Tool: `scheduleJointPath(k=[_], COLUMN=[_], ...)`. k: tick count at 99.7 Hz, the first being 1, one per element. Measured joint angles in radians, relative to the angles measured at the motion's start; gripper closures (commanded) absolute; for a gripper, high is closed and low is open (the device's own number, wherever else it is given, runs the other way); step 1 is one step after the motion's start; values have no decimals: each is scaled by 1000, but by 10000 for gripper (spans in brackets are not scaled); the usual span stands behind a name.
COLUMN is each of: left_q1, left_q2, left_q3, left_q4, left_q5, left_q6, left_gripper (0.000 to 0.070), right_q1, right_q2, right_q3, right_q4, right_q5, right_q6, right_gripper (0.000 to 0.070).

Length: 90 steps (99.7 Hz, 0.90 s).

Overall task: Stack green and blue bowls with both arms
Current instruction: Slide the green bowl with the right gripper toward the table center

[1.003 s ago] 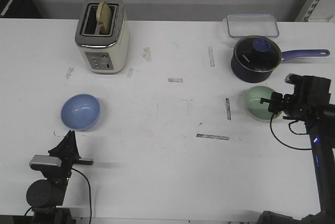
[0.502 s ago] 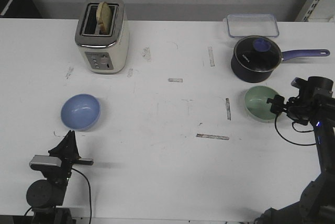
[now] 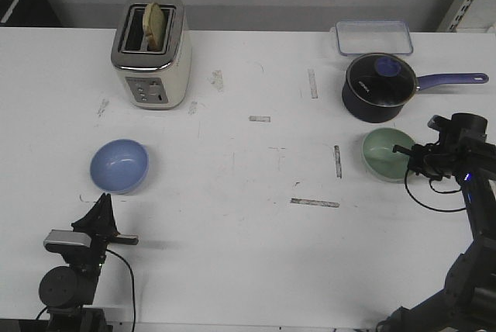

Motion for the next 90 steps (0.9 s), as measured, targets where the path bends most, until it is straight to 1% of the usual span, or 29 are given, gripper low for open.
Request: scheduleJointPath(k=[22, 35, 45, 62, 77, 90], left_q1=[0, 0, 0, 0, 0, 0], left_q2=[0, 0, 0, 0, 0, 0], left_q3=[0, 0, 0, 0, 0, 0], left_q4=[0, 0, 0, 0, 0, 0], left_q5=[0, 0, 0, 0, 0, 0], left_q6=[0, 0, 0, 0, 0, 0], left_gripper=[699, 698, 698, 699, 698, 698], right_q1=[17, 75, 159, 340, 510, 636], right_q2=[-35, -77, -99, -100, -100, -99], right_q3=[0, 0, 0, 1, 1, 1], right_q4=[7, 10, 28, 38, 100, 145], right_q5=[3, 3, 3, 2, 4, 43], right_q6=[6, 20, 47, 132, 183, 244], right_gripper=[697, 697, 697, 697, 697, 697])
